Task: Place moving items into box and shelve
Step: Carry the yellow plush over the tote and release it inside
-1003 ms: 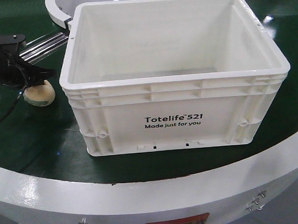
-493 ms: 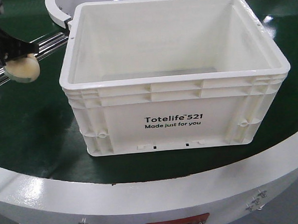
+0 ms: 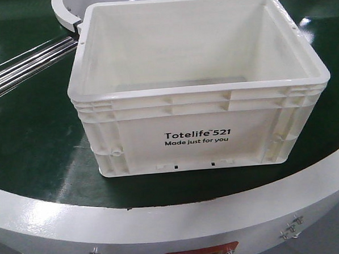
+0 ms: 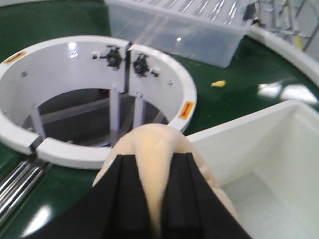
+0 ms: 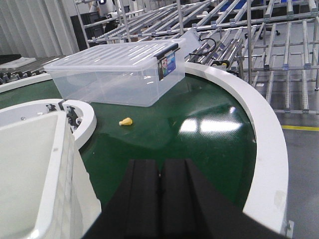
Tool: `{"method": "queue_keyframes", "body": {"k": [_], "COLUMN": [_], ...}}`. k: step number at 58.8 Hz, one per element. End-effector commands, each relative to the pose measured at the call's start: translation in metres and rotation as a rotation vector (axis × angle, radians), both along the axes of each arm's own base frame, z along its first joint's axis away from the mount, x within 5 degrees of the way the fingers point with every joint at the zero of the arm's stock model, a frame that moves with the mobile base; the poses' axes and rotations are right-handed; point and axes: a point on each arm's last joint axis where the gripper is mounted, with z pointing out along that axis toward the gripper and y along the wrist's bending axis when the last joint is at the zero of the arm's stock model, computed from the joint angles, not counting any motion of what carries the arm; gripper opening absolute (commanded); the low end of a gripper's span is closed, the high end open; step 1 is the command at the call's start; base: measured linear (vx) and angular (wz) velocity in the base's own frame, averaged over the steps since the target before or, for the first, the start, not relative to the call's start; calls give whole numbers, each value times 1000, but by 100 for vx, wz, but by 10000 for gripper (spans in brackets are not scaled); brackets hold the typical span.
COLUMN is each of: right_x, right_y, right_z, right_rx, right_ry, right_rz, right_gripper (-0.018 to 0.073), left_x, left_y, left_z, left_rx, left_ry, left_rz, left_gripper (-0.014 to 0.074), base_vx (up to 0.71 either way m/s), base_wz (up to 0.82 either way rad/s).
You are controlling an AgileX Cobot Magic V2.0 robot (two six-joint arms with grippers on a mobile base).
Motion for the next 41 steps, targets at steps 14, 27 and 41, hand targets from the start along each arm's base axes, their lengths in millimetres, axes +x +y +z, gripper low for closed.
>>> {"method": "queue_keyframes", "body": {"k": [14, 27, 41], "right_x": [19, 19, 28], "right_y": [-4, -3, -6], "right_z": [28, 26, 20], "right_rx": [45, 129, -22], "right_ry": [-121, -119, -37], "right_rz": [0, 6, 11], "right_gripper": [-5, -3, 34], "left_x": [23, 49, 66], "left_y": [-87, -125, -144], "left_z": [-21, -61, -101], "left_rx": [-79, -62, -7], "left_ry": [48, 97, 203], "left_rz": [-249, -290, -338], "left_gripper": [-4, 64, 398], "base_vx": [0, 0, 0], "base_wz": [0, 0, 0]}}
